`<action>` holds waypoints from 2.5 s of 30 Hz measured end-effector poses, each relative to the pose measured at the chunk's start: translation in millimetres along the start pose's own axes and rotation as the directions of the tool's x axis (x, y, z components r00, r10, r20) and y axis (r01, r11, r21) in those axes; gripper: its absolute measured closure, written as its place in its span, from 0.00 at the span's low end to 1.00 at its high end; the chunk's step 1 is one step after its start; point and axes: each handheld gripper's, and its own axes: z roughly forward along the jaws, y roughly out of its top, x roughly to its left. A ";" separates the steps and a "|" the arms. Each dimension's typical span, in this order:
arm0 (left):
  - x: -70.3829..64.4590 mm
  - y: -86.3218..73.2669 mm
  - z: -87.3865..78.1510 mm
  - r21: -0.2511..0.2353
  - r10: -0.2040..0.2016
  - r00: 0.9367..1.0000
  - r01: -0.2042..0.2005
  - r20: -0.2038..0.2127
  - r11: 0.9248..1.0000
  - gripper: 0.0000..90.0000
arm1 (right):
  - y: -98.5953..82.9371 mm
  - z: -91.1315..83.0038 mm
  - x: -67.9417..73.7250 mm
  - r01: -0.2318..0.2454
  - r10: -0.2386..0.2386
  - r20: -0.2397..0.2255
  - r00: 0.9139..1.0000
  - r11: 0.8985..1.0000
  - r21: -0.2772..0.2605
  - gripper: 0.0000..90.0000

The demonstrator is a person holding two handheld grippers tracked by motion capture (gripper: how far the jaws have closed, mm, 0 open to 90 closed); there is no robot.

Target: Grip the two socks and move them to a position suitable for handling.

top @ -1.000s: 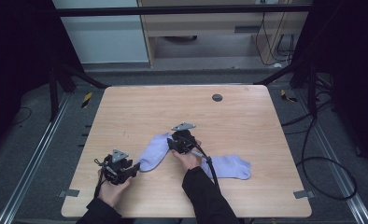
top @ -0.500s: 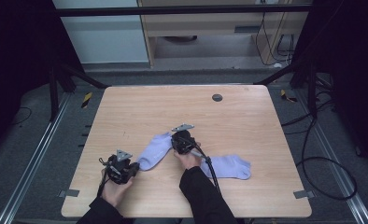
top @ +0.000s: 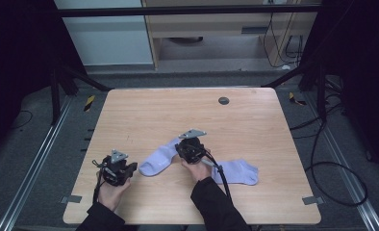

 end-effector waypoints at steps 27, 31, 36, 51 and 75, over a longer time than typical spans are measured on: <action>-8.9 -1.7 14.8 0.004 0.012 1.000 -0.012 -0.010 1.000 0.98 | -32.5 -7.3 8.7 -0.005 0.005 -0.002 1.000 0.996 0.084 0.98; -3.5 2.8 9.3 -0.016 0.023 0.999 -0.023 -0.023 1.000 0.98 | -35.8 -14.3 15.8 -0.008 0.010 -0.021 1.000 0.997 0.075 0.98; -3.1 2.2 15.3 0.016 0.048 0.998 -0.048 -0.042 0.999 0.98 | -47.7 -16.4 27.5 -0.016 0.019 -0.033 0.999 0.996 0.092 0.98; 10.5 5.1 -0.5 -0.091 -0.038 0.998 0.033 -0.050 0.995 0.74 | -46.5 -42.3 13.1 -0.070 0.070 -0.029 0.997 0.998 -0.001 0.63; -58.9 31.1 -3.0 -0.086 0.084 0.986 -0.073 0.141 0.994 0.52 | -79.4 -146.9 -98.2 -0.093 0.085 0.143 0.986 0.994 0.049 0.46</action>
